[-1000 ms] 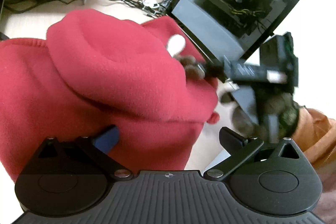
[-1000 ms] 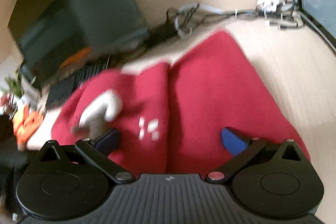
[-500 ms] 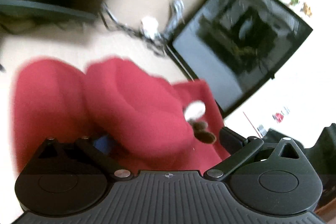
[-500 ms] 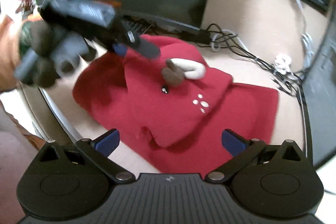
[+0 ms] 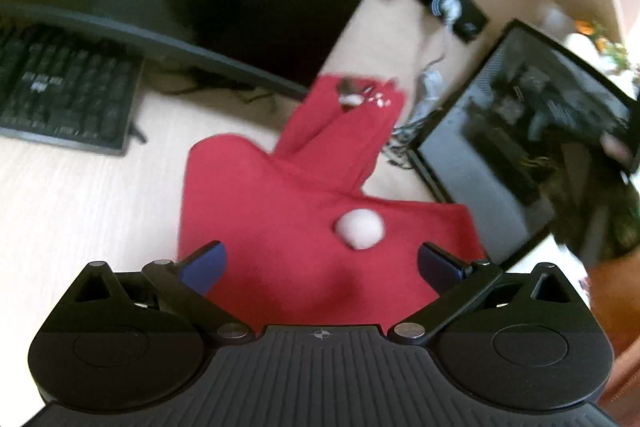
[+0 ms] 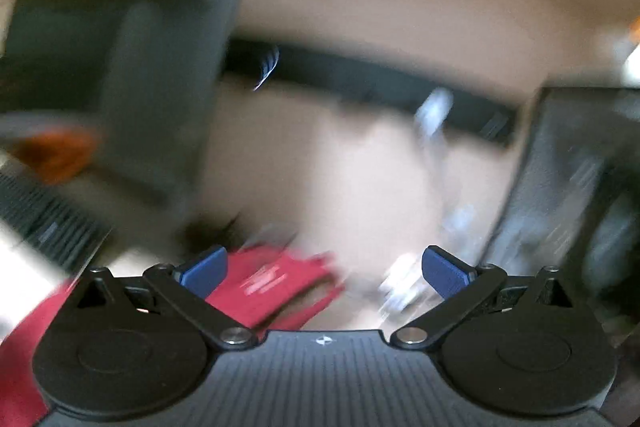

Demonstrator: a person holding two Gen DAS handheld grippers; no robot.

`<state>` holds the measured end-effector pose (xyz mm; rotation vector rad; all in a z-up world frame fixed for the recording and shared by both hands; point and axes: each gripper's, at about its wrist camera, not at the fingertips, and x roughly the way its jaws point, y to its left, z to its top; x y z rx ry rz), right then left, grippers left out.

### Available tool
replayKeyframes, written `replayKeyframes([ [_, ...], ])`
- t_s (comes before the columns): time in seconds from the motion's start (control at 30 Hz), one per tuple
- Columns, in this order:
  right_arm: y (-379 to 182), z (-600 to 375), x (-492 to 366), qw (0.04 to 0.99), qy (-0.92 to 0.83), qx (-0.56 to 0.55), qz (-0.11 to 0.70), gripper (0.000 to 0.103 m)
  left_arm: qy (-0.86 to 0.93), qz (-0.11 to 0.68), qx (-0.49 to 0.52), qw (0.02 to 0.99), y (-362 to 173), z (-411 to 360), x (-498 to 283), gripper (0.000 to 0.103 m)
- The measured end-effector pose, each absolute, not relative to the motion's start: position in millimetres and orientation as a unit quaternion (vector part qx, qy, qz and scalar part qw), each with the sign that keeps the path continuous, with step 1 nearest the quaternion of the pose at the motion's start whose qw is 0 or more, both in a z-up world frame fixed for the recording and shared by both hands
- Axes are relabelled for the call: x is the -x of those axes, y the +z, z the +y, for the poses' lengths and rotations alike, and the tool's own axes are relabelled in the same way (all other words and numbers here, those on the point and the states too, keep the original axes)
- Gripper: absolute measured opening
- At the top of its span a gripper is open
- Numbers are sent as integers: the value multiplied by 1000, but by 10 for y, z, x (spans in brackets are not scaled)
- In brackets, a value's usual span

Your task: Fold clothes

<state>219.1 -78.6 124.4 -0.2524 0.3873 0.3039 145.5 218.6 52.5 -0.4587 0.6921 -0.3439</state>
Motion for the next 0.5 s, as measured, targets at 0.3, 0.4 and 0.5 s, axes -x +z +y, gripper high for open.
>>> replayKeyframes([
  [0.3,-1,-1217,-1834,862,211,-30,460,103,-122,435,214,866,135,2078,-1705,103],
  [0.4,-166,-1164,-1648,871,197,-1,450,103,-121,455,207,857,89,2008,-1796,103],
  [0.5,-195,-1089,-1726,874,189,4,447,103,-113,464,211,853,77,1971,-1896,103],
])
